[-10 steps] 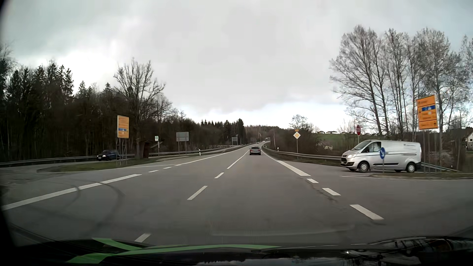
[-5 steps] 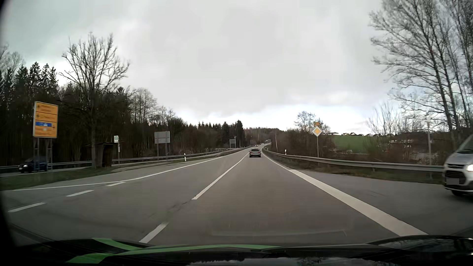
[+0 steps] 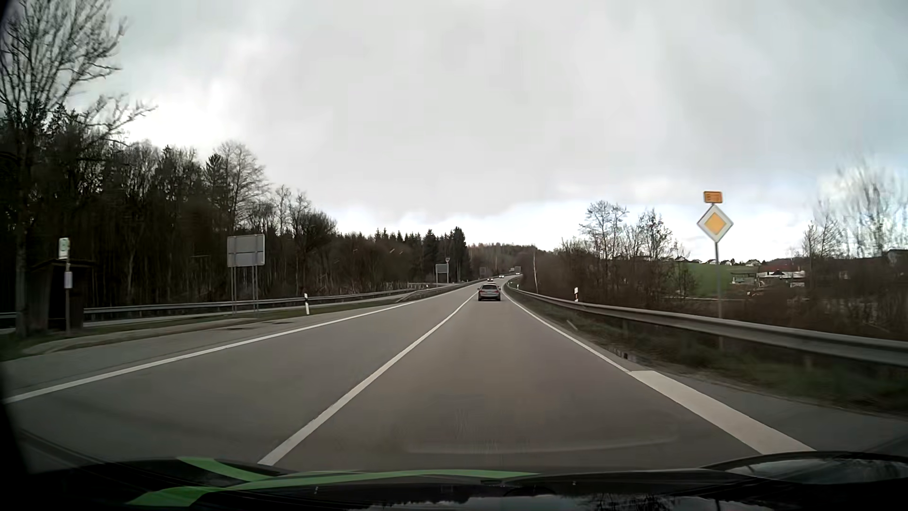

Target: Follow the waypoints while adhering to traffic rules and regulations

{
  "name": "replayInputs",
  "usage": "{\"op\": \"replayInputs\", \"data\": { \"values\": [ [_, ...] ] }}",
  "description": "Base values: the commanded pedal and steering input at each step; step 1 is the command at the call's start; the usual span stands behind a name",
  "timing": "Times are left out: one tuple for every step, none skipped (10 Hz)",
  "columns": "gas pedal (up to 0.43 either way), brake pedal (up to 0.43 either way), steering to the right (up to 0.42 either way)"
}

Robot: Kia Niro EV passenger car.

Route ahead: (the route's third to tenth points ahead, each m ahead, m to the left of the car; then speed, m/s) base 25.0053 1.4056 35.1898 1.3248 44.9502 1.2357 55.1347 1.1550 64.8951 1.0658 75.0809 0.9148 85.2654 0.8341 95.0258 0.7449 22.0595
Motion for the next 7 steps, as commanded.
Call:
{"op": "replayInputs", "data": {
  "values": [
    [0.118,0.0,-0.003],
    [0.118,0.0,-0.003],
    [0.118,0.0,-0.003],
    [0.118,0.0,-0.003],
    [0.118,0.0,-0.003],
    [0.118,0.0,-0.003],
    [0.118,0.0,-0.003]
  ]
}}
